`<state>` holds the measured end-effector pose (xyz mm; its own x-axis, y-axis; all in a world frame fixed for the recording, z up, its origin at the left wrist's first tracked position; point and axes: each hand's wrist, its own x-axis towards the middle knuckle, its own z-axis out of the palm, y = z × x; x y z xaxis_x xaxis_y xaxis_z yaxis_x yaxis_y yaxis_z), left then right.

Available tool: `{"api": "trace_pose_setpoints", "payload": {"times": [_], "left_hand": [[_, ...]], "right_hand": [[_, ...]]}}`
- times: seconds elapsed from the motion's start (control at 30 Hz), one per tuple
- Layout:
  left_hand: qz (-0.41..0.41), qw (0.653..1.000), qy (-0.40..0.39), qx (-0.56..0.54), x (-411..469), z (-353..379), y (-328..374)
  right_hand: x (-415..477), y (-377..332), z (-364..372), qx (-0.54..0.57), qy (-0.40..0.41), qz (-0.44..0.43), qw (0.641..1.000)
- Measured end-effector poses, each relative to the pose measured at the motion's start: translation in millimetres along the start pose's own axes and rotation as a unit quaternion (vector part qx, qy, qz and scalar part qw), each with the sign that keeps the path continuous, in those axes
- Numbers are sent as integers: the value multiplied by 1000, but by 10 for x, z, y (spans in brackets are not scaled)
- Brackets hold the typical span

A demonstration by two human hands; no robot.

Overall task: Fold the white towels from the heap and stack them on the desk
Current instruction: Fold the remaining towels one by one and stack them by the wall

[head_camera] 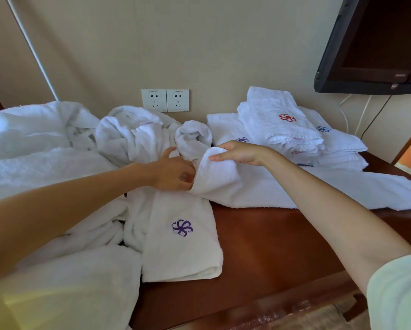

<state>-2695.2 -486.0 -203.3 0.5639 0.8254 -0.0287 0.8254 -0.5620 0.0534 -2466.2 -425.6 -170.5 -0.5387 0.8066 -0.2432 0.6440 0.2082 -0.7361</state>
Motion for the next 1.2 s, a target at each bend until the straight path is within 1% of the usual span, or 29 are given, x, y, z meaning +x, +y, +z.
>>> {"api": "trace_pose_setpoints", "payload": {"times": [0.07, 0.13, 0.17, 0.23, 0.27, 0.3, 0.37, 0.47, 0.53, 0.57, 0.63, 0.67, 0.7, 0.77, 0.87, 0.9, 0.93, 0.97, 1.0, 1.03, 1.07, 1.13, 1.2], "left_hand": [[-51, 996, -20, -64, -15, 26, 19], [-100, 980, -26, -173, -16, 17, 44], [-114, 962, -24, -245, -7, 4, 52], [-140, 903, -22, -406, 36, -16, 48], [-153, 882, -21, -445, 29, -28, 69], [-162, 881, -12, -445, 28, -34, 86], [-174, 904, -3, -392, 41, -11, 95], [-139, 928, -61, -340, 49, 1, 58], [-140, 938, -73, -309, 41, -3, 41], [-162, 945, -69, -277, 21, -15, 64], [-210, 959, -25, -191, -2, 16, 84], [-220, 961, -2, -167, -4, 34, 99], [-225, 961, 6, -159, -15, 33, 126], [-229, 960, -1, -161, -13, 27, 131], [-239, 952, -23, -188, -34, -63, 188], [-237, 946, -17, -219, -48, -106, 212], [-233, 933, -1, -274, -63, -155, 237], [-231, 911, 20, -342, -72, -206, 255], [-235, 881, 43, -409, -73, -254, 263], [-243, 854, 66, -455, -63, -290, 269], [-253, 837, 87, -477, -49, -305, 277], [-290, 821, 122, -477, -29, -282, 306], [-324, 806, 125, -479, -24, -239, 345]], "right_hand": [[84, 38, 71, -3, -10, 2, 1000], [107, 46, 131, 0, -8, -5, 1000], [114, 50, 145, 7, -6, -10, 1000], [133, 62, 151, 18, -6, -13, 1000], [143, 66, 147, 22, -3, -11, 1000], [161, 80, 145, 26, 4, -9, 1000], [186, 100, 128, 41, 18, -11, 999], [177, 83, 112, 81, 36, -37, 995], [199, 74, 125, 79, 40, -35, 995], [218, 74, 152, 69, 35, -32, 997], [289, 96, 216, 18, 18, -20, 999], [312, 92, 251, -11, 9, -12, 1000], [333, 77, 283, -30, -1, -5, 1000], [356, 28, 323, -41, -11, 8, 999], [355, -61, 317, -38, -4, -3, 999], [353, -85, 305, -26, 9, -18, 999], [348, -110, 289, 0, 25, -38, 999], [348, -128, 270, 37, 44, -61, 996], [337, -161, 247, 79, 58, -89, 991], [321, -193, 229, 114, 68, -115, 984], [297, -227, 217, 142, 75, -135, 978], [259, -292, 207, 163, 79, -159, 971], [224, -332, 229, 156, 65, -164, 972]]}}
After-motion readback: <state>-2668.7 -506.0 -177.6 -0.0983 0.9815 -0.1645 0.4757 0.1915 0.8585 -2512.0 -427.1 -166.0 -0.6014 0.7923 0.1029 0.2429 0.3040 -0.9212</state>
